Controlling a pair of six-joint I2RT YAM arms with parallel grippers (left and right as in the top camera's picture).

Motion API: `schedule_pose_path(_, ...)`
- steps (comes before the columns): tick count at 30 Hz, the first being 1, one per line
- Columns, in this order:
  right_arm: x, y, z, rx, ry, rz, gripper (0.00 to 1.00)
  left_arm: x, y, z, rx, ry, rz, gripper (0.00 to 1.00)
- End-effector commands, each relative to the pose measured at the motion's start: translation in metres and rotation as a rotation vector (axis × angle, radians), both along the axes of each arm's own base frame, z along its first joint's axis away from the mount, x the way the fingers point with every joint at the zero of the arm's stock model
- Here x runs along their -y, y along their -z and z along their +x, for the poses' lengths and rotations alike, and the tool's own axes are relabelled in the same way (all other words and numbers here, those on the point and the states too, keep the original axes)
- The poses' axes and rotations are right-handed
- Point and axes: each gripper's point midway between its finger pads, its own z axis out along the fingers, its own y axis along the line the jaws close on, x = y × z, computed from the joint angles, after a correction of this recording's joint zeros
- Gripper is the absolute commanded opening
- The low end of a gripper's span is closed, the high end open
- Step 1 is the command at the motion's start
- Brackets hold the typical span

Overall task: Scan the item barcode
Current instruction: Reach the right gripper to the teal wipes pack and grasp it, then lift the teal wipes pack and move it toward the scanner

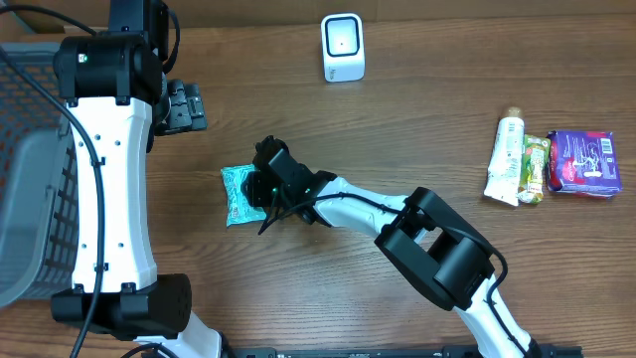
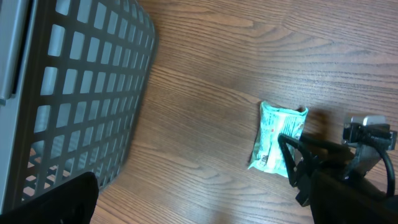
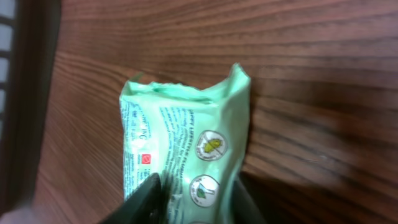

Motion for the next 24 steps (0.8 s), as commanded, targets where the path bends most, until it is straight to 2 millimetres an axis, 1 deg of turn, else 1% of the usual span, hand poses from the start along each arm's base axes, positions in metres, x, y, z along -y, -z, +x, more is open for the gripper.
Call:
schedule_pose_path(1, 0.014, 0.042, -0.009, -0.052, 0.026, -0.097, 0.20, -0.001, -0.009, -0.001, 0.028, 0.008, 0.008, 1.00)
schedule_pose_path(4, 0.021, 0.044, -0.008, -0.078, 0.030, -0.109, 0.04, -0.001, -0.009, -0.001, 0.028, 0.008, 0.008, 1.00)
schedule_pose_path(6, 0.026, 0.041, -0.004, -0.103, 0.030, -0.097, 0.04, -0.001, -0.009, -0.001, 0.028, 0.008, 0.008, 1.00)
schedule_pose_path(8, 0.036, 0.033, 0.003, -0.137, 0.037, -0.090, 0.04, -0.001, -0.009, -0.001, 0.028, 0.008, 0.008, 0.99)
schedule_pose_path(10, 0.050, 0.021, 0.013, -0.166, 0.043, -0.079, 0.04, -0.001, -0.009, -0.001, 0.028, 0.008, 0.008, 1.00)
schedule_pose_path(15, 0.083, -0.016, 0.026, -0.150, -0.099, -0.037, 0.04, -0.001, -0.009, -0.001, 0.028, 0.008, 0.008, 1.00)
schedule_pose_path(17, 0.100, -0.024, 0.028, -0.146, -0.144, -0.044, 0.04, -0.001, -0.009, -0.001, 0.028, 0.008, 0.008, 1.00)
schedule_pose_path(19, 0.122, -0.024, 0.030, -0.178, -0.140, -0.070, 0.04, -0.001, -0.009, -0.001, 0.028, 0.008, 0.008, 1.00)
schedule_pose_path(22, 0.154, -0.014, 0.030, -0.264, -0.088, -0.112, 0.04, -0.001, -0.009, -0.001, 0.028, 0.008, 0.008, 1.00)
schedule_pose_path(24, 0.165, -0.011, 0.030, -0.294, -0.069, -0.124, 0.04, -0.001, -0.009, -0.001, 0.028, 0.008, 0.008, 1.00)
